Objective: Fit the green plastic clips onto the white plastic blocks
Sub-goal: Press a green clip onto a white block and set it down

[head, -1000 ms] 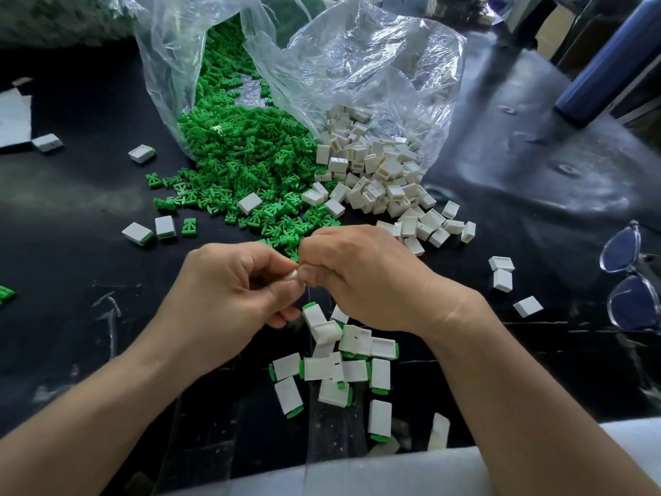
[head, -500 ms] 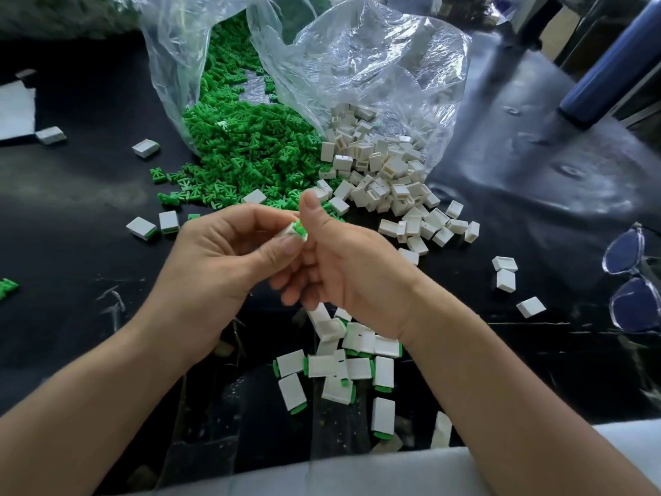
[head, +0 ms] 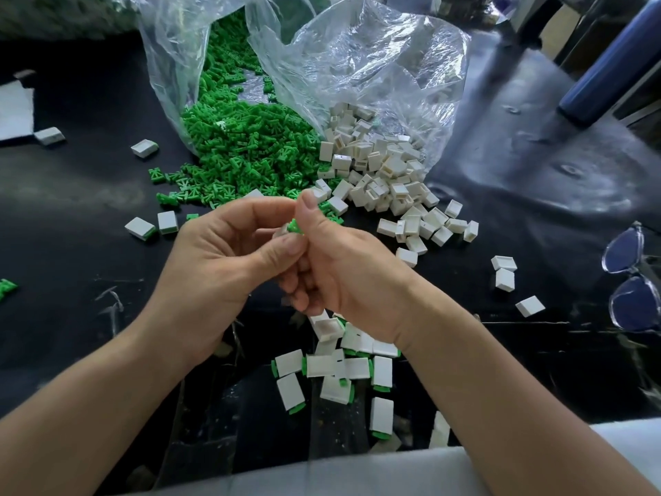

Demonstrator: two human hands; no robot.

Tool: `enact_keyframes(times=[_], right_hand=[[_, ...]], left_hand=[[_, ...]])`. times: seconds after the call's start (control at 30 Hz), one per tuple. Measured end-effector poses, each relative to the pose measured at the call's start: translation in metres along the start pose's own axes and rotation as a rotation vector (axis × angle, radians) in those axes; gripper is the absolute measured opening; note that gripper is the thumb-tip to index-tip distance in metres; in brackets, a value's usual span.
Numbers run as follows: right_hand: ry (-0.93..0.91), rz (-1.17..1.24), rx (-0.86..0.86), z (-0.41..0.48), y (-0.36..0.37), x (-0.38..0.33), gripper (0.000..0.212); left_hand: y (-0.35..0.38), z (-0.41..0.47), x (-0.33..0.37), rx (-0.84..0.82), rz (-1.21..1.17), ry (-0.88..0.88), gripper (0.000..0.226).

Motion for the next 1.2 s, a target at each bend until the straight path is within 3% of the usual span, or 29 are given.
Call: enact_keyframes(times=[0.13, 0.37, 0.5, 1.0, 1.13, 1.2], right_hand=[[-0.024, -0.145, 0.066, 0.0016, -0.0039, 0.0, 0.073], [-0.028, -0.115, 0.069, -0.0006, -0.0048, -0.0016, 0.069], [-0.018, -0.099, 0.086, -0.0003, -0.0069, -0.002, 0.056], [-0.039, -0.182, 0.114, -0.0011, -0.0055, -0.0038, 0.054], [-0.037, -0.24, 0.12, -0.0021, -0.0068, -0.0042, 0.063], [-0.046, -0.256, 0.129, -0.0026, -0.0075, -0.0052, 0.056]], left_hand=[[-0.0016, 0.0002, -0.0005, -0.002, 0.051, 0.021, 0.015], [-0.0018, 0.0, -0.0011, 0.017, 0.036, 0.001, 0.012], [-0.0023, 0.0005, -0.0036, 0.017, 0.009, -0.052, 0.016], [-0.0008, 0.0002, -0.0064, -0.002, 0.022, -0.098, 0.024], [-0.0008, 0.0002, -0.0068, 0.006, 0.017, -0.095, 0.022], [-0.0011, 0.0002, -0.0086, 0.005, 0.017, -0.103, 0.022]])
Point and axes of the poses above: each hand's wrist, its own z-axis towards the middle knuckle, its own y-axis out of the palm, x = y × z, the point moved 8 cm from there along z, towards the middle knuckle
